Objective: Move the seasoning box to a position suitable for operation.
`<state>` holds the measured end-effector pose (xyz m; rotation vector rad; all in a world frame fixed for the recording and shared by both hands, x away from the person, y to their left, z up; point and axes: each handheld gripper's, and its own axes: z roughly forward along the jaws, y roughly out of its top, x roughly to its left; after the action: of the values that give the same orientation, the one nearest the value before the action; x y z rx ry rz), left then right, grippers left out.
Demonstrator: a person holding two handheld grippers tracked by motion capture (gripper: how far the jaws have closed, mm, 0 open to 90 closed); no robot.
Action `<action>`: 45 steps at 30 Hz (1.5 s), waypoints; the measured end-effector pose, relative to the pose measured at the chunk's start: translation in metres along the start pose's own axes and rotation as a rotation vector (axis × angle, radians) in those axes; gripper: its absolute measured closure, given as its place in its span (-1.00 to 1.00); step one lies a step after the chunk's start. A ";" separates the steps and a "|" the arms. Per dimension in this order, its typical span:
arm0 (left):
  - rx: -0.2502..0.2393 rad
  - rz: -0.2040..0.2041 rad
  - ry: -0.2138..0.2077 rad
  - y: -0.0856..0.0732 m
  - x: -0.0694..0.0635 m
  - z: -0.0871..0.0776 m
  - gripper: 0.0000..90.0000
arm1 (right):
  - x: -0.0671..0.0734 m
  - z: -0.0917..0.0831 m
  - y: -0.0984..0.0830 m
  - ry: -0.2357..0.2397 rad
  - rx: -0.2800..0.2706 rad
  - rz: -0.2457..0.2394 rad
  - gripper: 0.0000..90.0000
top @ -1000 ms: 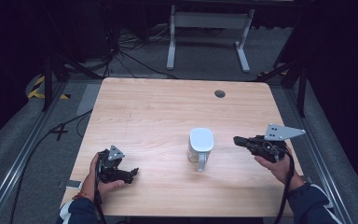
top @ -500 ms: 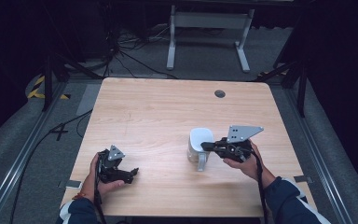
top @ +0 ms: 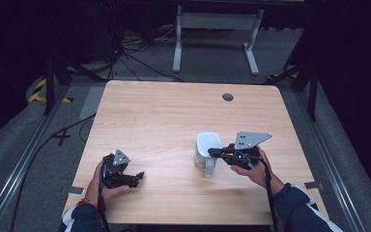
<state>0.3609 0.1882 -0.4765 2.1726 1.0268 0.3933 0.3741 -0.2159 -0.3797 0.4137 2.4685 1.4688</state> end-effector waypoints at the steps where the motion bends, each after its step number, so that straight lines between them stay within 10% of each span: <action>1: -0.006 -0.003 -0.011 0.003 0.000 0.003 -0.54 | 0.000 0.000 0.000 0.001 0.001 0.001 1.00; 22: -0.236 0.126 -0.131 0.131 -0.062 0.033 -0.23 | 0.005 0.000 0.001 0.009 0.010 -0.038 1.00; 35: -0.229 0.187 -0.166 0.151 -0.070 0.053 0.76 | 0.004 -0.003 -0.001 0.001 0.002 -0.041 1.00; 45: -0.206 0.236 -0.178 0.164 -0.076 0.061 0.85 | 0.005 -0.004 -0.002 0.009 0.003 -0.047 1.00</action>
<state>0.4358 0.0288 -0.4036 2.1026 0.6072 0.3866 0.3677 -0.2188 -0.3798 0.3476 2.4704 1.4510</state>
